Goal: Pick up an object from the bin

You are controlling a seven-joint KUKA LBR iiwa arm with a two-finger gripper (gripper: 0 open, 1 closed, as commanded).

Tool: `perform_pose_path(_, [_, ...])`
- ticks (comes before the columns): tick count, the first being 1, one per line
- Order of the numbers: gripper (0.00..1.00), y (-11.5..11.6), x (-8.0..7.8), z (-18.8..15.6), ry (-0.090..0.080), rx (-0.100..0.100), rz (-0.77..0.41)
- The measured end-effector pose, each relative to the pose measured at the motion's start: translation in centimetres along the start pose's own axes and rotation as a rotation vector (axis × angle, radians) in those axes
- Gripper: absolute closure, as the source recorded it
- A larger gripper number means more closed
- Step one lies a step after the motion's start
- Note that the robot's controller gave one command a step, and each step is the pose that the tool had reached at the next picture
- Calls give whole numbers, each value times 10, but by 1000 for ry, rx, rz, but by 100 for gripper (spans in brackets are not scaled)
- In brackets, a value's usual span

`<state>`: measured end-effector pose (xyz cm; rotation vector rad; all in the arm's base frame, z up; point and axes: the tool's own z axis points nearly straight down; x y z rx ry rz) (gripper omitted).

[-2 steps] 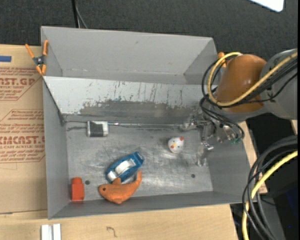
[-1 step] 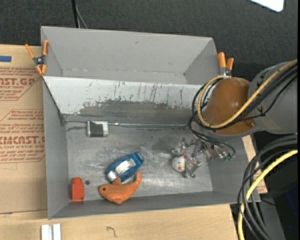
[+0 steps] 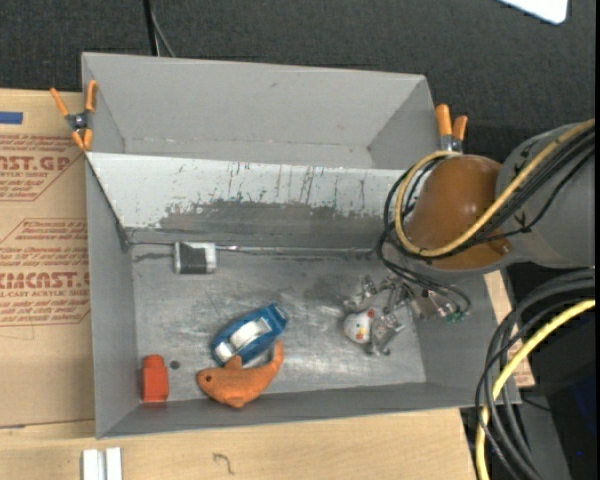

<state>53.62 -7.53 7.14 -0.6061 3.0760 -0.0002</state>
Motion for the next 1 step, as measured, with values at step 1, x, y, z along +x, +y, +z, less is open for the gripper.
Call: perform_pose_path(1, [100, -2, 9, -134, 4, -1, -41])
